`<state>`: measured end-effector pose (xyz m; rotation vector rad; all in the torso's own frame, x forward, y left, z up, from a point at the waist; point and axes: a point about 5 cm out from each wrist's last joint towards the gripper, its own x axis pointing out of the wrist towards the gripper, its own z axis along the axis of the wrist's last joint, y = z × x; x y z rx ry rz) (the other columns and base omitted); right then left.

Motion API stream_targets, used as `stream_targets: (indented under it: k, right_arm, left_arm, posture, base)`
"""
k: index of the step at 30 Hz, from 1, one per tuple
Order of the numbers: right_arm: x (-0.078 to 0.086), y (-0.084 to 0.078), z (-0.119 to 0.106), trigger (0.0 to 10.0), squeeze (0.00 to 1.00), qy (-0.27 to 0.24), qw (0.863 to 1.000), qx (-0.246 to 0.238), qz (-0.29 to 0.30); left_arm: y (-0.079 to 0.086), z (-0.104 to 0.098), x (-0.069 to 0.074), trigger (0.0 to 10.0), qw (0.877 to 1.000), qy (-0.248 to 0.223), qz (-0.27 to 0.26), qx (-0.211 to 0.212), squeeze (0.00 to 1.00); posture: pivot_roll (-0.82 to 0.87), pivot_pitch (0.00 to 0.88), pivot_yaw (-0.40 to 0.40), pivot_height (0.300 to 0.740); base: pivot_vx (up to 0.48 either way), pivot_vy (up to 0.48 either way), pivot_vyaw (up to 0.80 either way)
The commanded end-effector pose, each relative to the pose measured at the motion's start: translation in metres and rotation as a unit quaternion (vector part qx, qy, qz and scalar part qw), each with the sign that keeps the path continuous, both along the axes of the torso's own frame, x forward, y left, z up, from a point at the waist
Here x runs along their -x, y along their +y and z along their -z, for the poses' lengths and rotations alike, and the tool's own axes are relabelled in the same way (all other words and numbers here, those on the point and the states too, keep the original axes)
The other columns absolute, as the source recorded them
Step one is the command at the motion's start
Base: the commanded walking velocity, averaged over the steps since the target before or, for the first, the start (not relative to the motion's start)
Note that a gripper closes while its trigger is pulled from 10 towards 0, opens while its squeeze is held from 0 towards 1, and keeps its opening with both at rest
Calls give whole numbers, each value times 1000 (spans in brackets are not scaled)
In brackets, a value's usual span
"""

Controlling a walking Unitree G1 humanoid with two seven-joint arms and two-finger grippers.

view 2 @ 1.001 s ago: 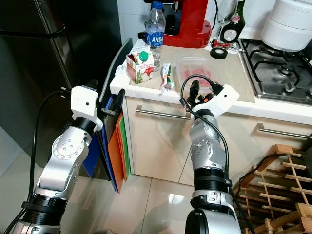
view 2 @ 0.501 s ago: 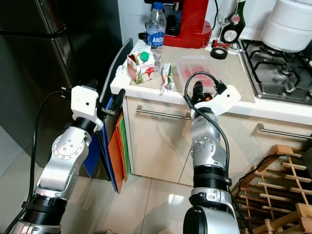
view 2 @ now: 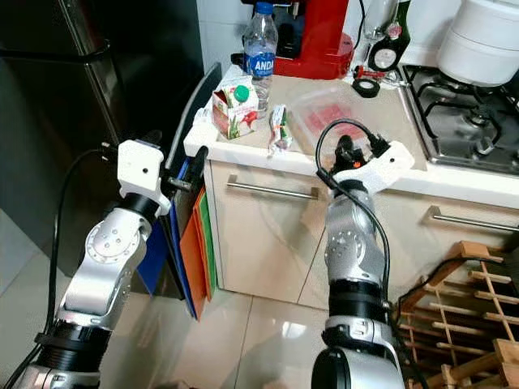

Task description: Restocking fridge

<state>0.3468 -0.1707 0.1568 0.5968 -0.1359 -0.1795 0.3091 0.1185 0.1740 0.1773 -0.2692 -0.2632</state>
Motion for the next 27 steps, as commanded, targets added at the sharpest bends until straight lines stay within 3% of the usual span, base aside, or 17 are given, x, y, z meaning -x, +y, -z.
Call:
stream_targets:
  k: [1,9,16,18,27]
  right_arm:
    - [4,-2,7,0,0,9,999,48,4]
    - [9,6,-7,0,0,-48,985,163,10]
    - [10,-3,-15,0,0,-64,978,193,49]
    - [12,-5,-23,0,0,-83,969,221,67]
    - [15,3,-28,0,0,-107,961,246,60]
  left_arm:
    - [0,-3,-2,10000,1000,-6,5,-9,0]
    - [-1,-4,-3,10000,1000,-9,2,-12,0]
    - [-3,-4,-4,10000,1000,-9,1,-13,0]
    - [-5,-5,-3,10000,1000,-13,5,-13,0]
    - [-10,-13,-5,10000,1000,-15,4,14,0]
  posture:
    - [42,0,15,740]
    - [41,0,13,740]
    - [39,0,14,740]
    - [34,0,14,740]
    - [32,0,10,740]
  base:
    - [0,0,0]
    - [0,0,0]
    - [0,0,0]
    - [0,0,0]
    - [0,0,0]
